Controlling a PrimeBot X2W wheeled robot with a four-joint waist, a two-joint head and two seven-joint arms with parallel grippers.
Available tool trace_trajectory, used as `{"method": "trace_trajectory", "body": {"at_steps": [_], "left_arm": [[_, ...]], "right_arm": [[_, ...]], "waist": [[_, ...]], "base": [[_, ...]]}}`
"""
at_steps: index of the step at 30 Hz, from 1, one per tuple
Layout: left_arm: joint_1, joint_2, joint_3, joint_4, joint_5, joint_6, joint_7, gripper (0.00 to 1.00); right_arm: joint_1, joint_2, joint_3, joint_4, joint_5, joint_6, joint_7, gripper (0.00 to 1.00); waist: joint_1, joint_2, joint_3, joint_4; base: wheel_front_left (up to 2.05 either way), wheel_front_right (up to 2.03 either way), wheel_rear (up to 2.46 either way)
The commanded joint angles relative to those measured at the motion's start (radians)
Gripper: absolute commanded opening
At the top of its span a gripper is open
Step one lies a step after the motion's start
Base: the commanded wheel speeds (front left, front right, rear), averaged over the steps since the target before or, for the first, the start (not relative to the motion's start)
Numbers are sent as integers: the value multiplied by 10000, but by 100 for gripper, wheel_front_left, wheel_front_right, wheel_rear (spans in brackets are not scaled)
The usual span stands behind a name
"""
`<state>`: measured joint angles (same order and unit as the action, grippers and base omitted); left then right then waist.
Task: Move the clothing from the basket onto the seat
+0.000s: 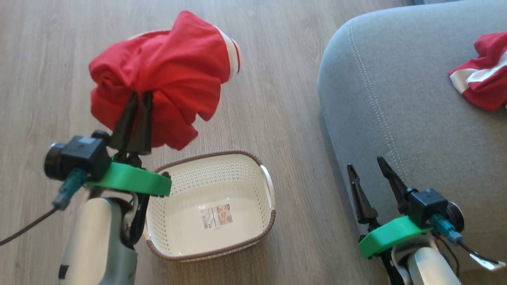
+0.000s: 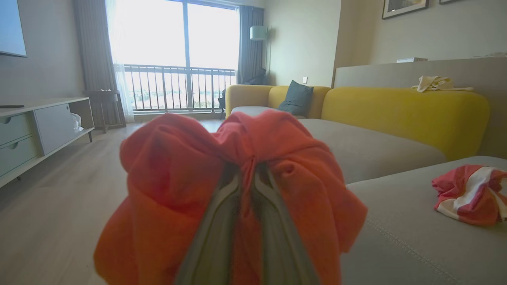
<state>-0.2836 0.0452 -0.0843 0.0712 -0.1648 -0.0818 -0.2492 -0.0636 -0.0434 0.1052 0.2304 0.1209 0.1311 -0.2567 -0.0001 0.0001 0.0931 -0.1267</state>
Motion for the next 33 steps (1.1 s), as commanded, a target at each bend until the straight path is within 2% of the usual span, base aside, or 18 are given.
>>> {"method": "trace_trajectory", "body": {"at_steps": [1, 5, 11, 19, 28, 33], "left_arm": [[-307, 59, 358, -656, -175, 116, -125, 0], [-255, 54, 172, -1454, -426, 374, -126, 0], [-161, 53, -65, -2278, -377, 441, -126, 0], [44, 52, -757, -2615, -223, 72, -126, 0], [716, 51, -2359, -1856, 26, -303, -126, 0], [874, 51, -2748, -1723, 21, -374, -126, 0]], "right_arm": [[-35, -68, 182, -301, -97, -4, -51, 100], [108, -68, 155, -278, -90, -4, -51, 100], [266, -68, 125, -289, -97, -4, -51, 100], [377, -68, 22, -305, -89, -4, -51, 100], [377, -68, -15, -350, -66, -4, -51, 100], [400, -68, -63, -372, -55, -4, -51, 100]], "waist": [[1, -1, -96, 16], [1, -1, -226, 0], [1, -1, -344, -22], [1, -1, -390, -43], [1, -1, -347, -120], [1, -1, -323, -103]], "base": [[0, 0, 0], [0, 0, 0], [0, 0, 0], [0, 0, 0], [0, 0, 0], [0, 0, 0]]}}
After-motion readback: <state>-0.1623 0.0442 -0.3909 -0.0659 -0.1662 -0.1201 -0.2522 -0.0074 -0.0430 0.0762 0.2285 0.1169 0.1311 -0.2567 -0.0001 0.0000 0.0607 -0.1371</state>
